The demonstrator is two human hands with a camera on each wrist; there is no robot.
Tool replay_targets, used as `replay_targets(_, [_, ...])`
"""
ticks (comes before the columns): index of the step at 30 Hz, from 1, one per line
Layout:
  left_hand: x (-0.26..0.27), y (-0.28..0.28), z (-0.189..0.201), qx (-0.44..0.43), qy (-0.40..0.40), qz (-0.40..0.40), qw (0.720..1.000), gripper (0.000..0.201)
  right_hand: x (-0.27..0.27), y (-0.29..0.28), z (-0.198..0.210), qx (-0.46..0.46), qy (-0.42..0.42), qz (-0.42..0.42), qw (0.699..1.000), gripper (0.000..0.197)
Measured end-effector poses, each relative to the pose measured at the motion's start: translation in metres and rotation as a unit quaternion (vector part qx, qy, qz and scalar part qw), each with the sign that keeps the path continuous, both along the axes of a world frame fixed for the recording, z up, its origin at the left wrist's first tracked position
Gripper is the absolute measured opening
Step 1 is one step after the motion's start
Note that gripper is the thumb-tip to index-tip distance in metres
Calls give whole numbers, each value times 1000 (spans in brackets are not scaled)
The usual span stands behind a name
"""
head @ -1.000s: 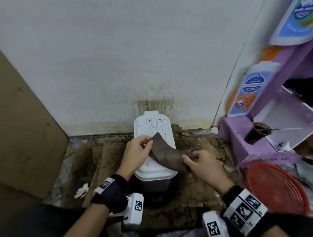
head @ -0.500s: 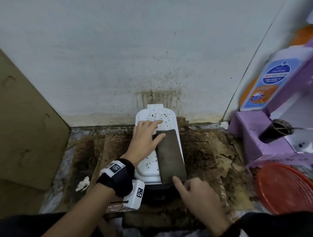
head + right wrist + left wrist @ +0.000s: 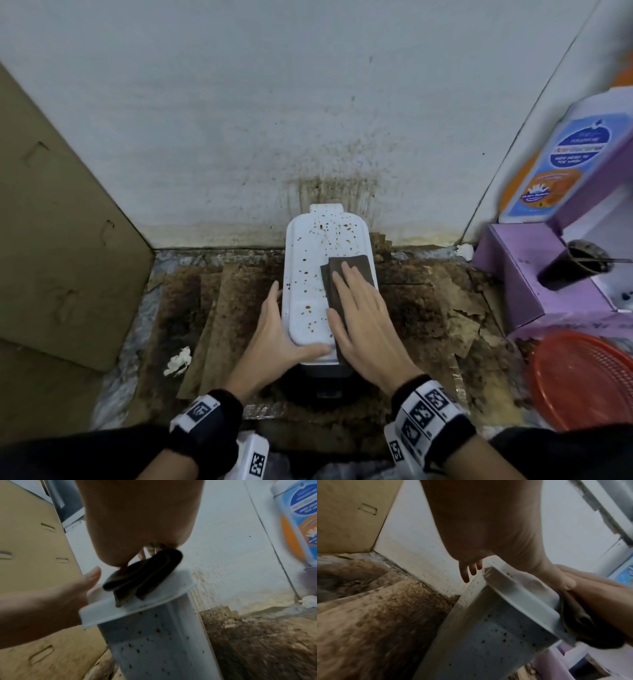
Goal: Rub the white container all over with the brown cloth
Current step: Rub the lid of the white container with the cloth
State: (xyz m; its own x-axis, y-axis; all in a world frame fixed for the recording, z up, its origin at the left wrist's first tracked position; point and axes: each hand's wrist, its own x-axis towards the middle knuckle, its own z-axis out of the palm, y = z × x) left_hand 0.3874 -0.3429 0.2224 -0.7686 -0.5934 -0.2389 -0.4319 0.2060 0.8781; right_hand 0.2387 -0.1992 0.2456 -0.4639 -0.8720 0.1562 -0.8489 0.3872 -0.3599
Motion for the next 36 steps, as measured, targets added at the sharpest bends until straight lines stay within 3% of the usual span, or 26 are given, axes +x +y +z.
replay_targets(4, [1, 7, -14, 4, 29, -5, 1000, 166, -4, -4, -8, 24, 49, 7, 999, 59])
replay_targets(11, [1, 15, -18, 4, 100, 3, 995, 144, -22, -22, -10, 23, 13, -1, 1000, 62])
replay_targets(21, [-3, 14, -19, -19, 117, 2, 993, 140, 16, 16, -21, 7, 12, -31, 999, 59])
replay_targets(25, [-2, 15, -18, -16, 136, 2, 991, 132, 8, 7, -19, 3, 2, -25, 1000, 59])
replay_targets(36, [-3, 16, -21, -30, 135, 1, 990, 135, -21, -19, -15, 2, -28, -42, 999, 61])
